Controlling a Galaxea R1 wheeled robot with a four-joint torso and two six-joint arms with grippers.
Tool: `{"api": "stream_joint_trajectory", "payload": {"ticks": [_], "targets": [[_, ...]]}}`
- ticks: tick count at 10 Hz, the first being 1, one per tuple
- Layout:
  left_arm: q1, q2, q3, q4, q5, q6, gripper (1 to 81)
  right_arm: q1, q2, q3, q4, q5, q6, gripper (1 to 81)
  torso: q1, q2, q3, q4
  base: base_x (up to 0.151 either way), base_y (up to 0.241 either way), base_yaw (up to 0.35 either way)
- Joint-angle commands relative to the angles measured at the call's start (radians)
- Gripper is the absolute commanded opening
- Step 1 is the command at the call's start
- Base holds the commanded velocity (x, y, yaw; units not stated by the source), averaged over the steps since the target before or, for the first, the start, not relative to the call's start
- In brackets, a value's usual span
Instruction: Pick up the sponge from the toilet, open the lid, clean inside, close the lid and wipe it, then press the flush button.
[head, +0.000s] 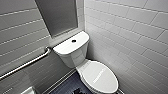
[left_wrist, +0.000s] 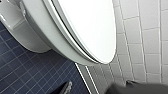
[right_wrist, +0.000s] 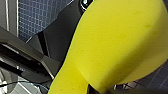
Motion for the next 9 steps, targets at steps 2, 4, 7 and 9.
{"api": "stream_joint_trajectory", "payload": {"ticks": [2, 4, 7, 9], "targets": [[-0.131, 0.043, -0.019, -0.011, 0.045, -0.022, 81.1, -0.017, -0.027, 0.01, -0.038, -0.058, -0.002, 1.0, 0.0, 0.0, 0.0, -0.013, 0.0, 0.0, 0.0], [-0.136, 0.078, -0.072, -0.013, 0.039, -0.08, 81.1, -0.013, -0.024, 0.01, -0.04, -0.058, -0.002, 1.0, 0.0, 0.0, 0.0, -0.015, 0.0, 0.0, 0.0], [-0.145, 0.109, -0.131, -0.01, -0.013, -0.204, 81.1, -0.013, -0.016, 0.01, -0.038, -0.058, -0.002, 1.0, 0.0, 0.0, -0.011, -0.015, 0.0, 0.0, 0.0], [-0.151, 0.128, -0.134, -0.011, -0.047, -0.222, 81.1, -0.001, -0.009, 0.009, -0.038, -0.058, -0.002, 1.0, 0.0, 0.0, -0.034, -0.015, 0.0, 0.0, 0.0]]}}
